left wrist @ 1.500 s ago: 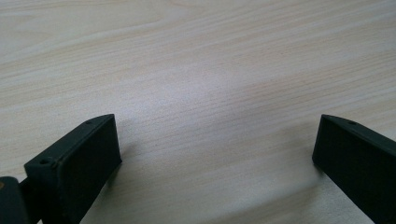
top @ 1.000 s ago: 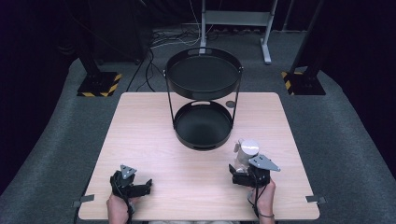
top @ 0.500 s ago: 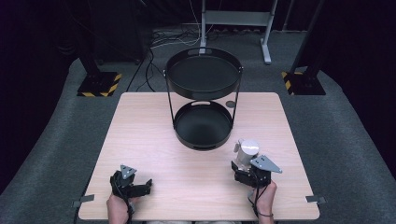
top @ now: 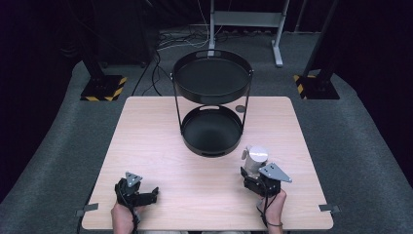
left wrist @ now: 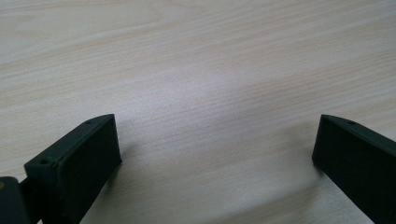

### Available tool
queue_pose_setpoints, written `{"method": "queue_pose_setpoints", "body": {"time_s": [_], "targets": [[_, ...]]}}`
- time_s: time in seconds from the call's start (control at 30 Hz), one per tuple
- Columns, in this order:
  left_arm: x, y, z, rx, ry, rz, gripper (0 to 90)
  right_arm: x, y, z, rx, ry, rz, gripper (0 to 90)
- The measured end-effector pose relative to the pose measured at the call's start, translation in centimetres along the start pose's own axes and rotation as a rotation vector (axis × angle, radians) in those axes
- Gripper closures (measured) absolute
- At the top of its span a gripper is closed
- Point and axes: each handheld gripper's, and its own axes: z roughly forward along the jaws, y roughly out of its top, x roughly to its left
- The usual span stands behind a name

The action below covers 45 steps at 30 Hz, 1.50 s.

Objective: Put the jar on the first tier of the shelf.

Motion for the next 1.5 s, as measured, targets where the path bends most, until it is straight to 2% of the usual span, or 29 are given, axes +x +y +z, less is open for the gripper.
{"method": "queue_pose_setpoints", "body": {"time_s": [0.37,1.03,1.5], "targets": [[0.0,0.0,0.0,0.000,0.000,-0.001,0.2,0.5,1.2,-0.6,-0.013,0.029,-0.006,29.5],[0.0,0.0,0.0,0.002,0.000,0.006,0.0,0.5,1.9,0.0,-0.005,0.050,0.001,29.5],[0.0,0.0,0.0,0.002,0.000,0.006,0.0,0.6,3.2,0.7,-0.013,0.056,-0.003,29.6]]}}
